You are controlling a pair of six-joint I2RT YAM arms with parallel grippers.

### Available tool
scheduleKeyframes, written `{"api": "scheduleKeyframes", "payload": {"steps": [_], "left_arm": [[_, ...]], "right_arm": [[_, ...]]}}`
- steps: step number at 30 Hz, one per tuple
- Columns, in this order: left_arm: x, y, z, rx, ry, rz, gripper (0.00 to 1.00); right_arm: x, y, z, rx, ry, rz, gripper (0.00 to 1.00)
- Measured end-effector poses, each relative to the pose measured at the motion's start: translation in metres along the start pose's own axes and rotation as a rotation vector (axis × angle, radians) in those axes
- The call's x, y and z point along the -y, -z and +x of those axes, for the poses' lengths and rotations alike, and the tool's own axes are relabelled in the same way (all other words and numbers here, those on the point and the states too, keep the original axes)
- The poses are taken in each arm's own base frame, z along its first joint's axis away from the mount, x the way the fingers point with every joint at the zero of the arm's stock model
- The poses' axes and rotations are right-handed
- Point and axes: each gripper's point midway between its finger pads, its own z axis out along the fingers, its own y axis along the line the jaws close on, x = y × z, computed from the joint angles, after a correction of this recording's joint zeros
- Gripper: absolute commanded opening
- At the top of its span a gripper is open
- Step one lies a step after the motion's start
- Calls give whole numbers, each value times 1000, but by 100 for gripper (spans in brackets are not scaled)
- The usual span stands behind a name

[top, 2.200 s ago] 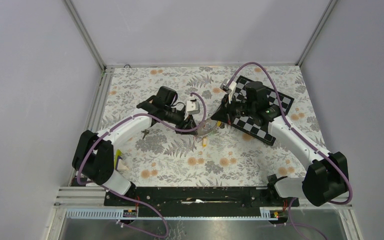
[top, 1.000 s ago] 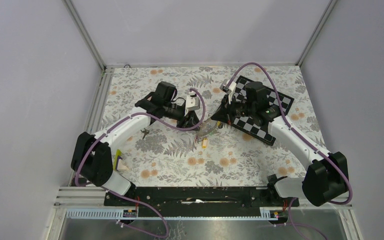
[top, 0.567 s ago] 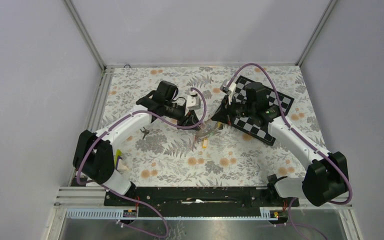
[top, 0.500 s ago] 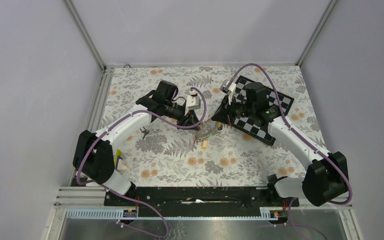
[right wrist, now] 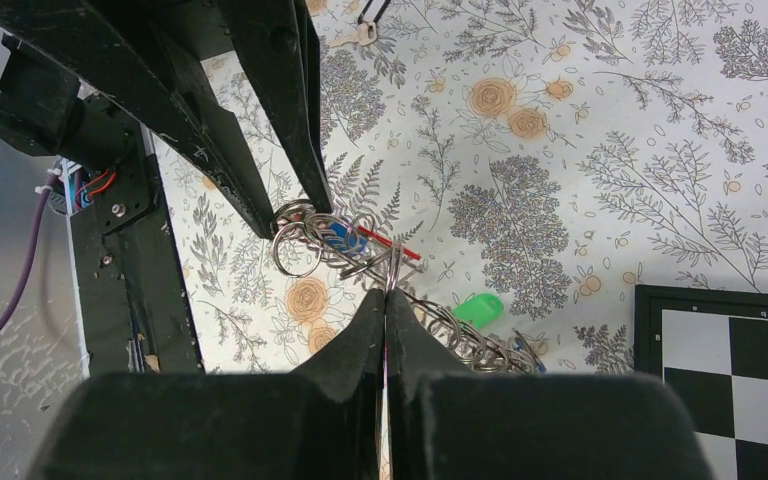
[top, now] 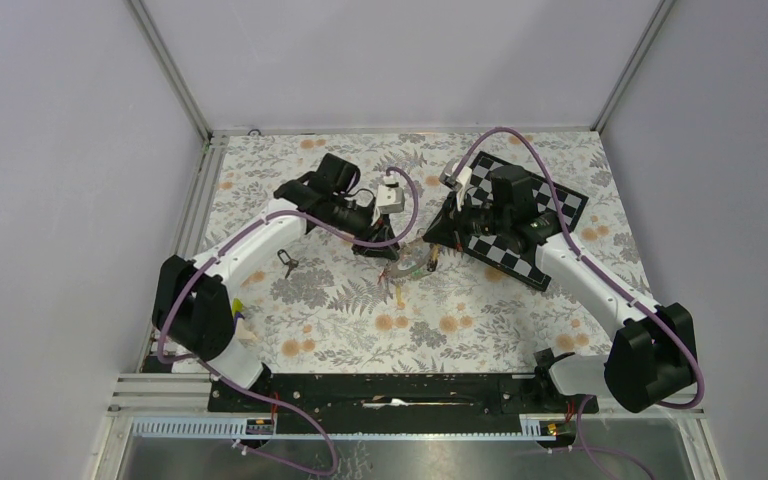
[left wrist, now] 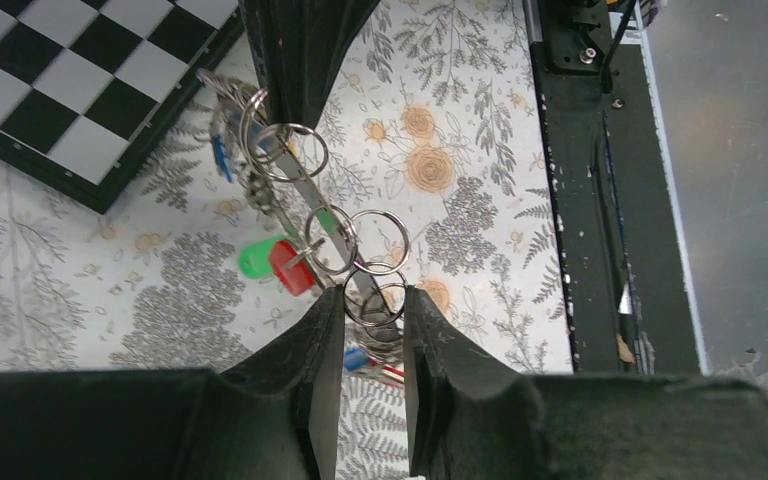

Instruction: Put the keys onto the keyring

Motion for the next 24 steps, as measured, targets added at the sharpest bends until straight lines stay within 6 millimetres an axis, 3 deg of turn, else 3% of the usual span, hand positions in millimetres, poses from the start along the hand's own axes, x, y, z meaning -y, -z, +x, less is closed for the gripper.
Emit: {"api": "scheduleKeyframes", "payload": {"steps": [14,24], "left_arm": [[-1,-8,15,-64,235,26,23],[2,-7,6,-59,315,38,35]], "right_arm": [[2,-1,7,-14,11,3,0],[5,-1,10,-20,25,19,0]]}}
